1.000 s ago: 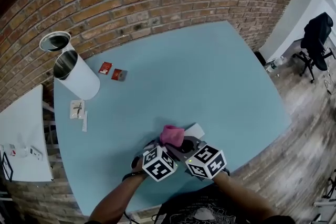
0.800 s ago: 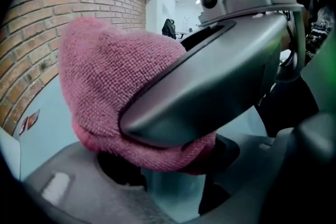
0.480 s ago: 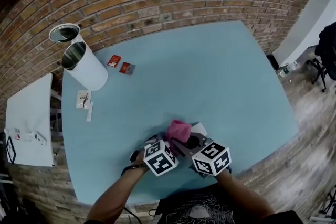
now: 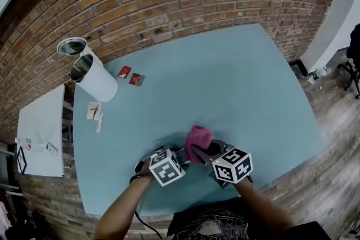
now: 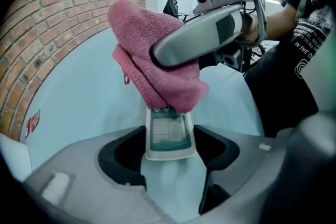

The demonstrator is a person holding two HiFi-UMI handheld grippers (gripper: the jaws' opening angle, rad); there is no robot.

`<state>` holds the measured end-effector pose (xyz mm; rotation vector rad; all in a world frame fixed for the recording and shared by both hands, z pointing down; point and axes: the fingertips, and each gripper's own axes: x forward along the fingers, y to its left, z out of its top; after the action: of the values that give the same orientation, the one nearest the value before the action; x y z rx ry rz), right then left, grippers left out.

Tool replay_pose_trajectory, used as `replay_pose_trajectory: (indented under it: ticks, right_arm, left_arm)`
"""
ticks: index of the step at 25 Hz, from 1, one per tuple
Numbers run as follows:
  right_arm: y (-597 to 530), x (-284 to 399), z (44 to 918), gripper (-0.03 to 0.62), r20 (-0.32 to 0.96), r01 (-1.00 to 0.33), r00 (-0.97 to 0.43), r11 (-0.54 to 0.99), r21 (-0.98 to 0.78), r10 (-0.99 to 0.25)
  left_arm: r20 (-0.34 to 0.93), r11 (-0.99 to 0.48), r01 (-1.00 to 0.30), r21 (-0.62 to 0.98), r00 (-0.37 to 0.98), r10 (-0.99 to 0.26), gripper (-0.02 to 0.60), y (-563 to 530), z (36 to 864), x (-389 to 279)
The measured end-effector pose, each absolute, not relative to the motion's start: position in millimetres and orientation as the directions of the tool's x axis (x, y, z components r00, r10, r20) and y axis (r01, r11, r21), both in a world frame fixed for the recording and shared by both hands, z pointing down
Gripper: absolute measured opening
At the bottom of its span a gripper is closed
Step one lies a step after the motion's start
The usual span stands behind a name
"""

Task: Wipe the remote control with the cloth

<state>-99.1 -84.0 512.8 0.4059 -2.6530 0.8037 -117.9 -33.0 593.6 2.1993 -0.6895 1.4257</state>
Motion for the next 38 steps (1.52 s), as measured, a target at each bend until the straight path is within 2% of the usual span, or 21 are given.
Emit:
replay_pose_trajectory:
  ticks: [29, 35, 38]
  right_arm:
    - [-164, -22, 509, 0.064, 0.342, -0.485, -0.872, 0.709, -0.512, -0.349]
    - [-198, -27, 522, 0.064, 0.382, -0.587, -0.807, 0.685, -0.431, -0.451]
    - [-195, -35, 530, 0.064, 0.405, -0.589, -0.801, 0.702, -0.4, -0.441]
  left_arm:
    - [0.954, -0.766, -0.638, 0.085, 0.274, -0.123, 0.285, -29, 595, -122]
    - [0.957, -0.767, -0.636, 0.085, 0.266, -0.114, 0.287, -30, 595, -122]
    - [0.96, -0.766, -0.637, 0.087, 0.26, -0.107, 0.288, -30, 595, -122]
